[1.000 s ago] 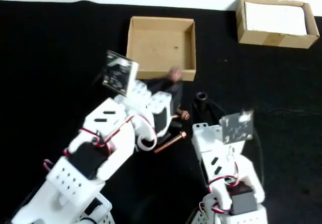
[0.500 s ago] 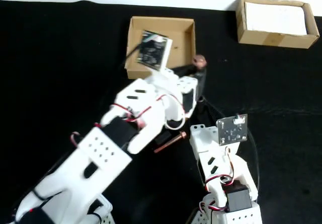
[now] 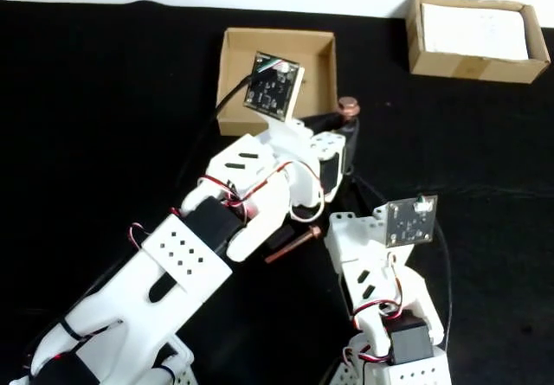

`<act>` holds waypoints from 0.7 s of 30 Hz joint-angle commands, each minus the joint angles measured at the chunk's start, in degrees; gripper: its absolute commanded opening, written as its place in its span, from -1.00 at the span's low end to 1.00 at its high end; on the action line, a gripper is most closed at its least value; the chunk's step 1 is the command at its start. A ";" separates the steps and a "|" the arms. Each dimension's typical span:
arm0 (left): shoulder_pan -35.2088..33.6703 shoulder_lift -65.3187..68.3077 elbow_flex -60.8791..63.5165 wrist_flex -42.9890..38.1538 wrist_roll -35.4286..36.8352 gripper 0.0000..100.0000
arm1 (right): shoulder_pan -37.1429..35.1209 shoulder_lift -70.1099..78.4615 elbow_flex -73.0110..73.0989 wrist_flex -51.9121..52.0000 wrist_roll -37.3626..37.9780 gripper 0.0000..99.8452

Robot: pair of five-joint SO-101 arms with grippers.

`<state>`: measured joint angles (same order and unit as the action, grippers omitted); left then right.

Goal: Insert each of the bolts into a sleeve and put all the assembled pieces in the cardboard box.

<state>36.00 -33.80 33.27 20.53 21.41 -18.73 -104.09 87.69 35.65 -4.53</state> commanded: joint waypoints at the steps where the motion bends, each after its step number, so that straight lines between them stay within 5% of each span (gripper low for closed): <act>1: 0.75 0.13 -0.75 -3.43 0.18 -0.98 | -0.31 -0.92 -0.75 -1.10 -0.35 -0.98; 16: 2.24 -0.48 10.95 -8.09 0.00 -0.98 | -0.04 -0.92 -0.84 -1.10 -0.35 -0.98; 21: 6.73 -2.51 11.82 1.23 0.00 -0.98 | 0.04 -0.92 -0.84 -1.10 -0.26 -0.98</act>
<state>39.52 -33.98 45.49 17.01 21.49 -18.81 -104.09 87.78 35.65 -4.53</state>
